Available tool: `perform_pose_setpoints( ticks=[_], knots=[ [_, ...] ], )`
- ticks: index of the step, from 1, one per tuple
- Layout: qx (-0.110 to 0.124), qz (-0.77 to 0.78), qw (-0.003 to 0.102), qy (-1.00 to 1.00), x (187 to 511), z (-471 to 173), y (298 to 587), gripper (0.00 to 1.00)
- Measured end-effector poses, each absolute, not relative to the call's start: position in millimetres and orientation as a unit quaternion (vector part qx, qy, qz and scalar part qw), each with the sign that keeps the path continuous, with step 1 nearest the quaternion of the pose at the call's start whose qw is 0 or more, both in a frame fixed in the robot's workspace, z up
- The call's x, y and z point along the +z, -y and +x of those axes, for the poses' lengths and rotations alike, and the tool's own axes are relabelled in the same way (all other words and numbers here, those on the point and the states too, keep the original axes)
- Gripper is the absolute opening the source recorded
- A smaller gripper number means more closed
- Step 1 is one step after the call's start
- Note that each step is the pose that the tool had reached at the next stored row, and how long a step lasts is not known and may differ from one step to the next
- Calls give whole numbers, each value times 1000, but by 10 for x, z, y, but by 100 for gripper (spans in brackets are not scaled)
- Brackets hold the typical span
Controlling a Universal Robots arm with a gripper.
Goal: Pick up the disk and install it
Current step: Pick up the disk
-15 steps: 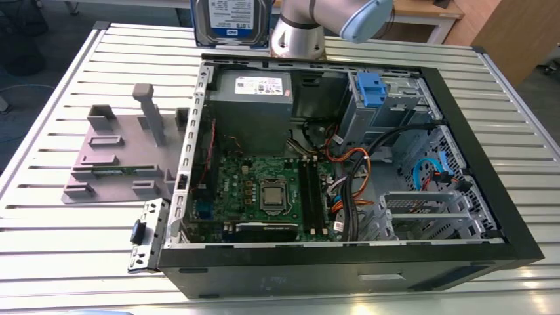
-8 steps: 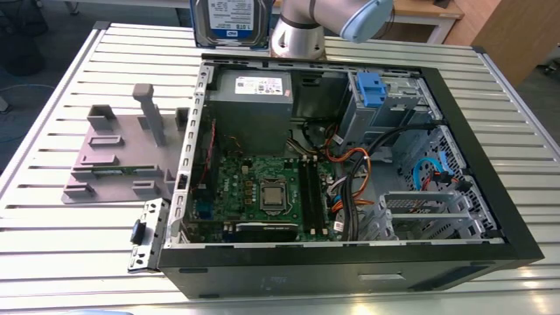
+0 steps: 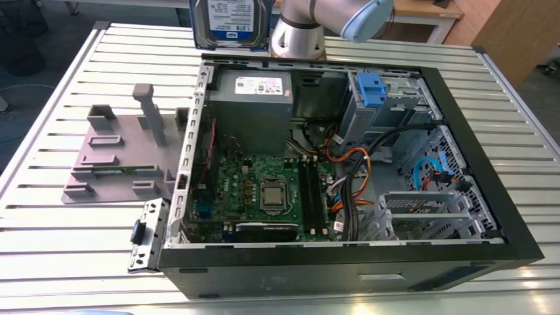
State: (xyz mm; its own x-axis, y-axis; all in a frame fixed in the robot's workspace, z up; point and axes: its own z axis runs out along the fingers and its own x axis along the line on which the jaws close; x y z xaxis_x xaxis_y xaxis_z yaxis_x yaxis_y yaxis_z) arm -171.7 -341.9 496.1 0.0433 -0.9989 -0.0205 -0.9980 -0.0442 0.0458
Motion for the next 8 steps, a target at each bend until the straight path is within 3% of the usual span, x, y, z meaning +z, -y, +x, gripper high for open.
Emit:
perform_pose_setpoints(
  ticks=[8],
  knots=[
    [-23, 722, 9, 691, 4961, -1717, 3449, 37]
  ],
)
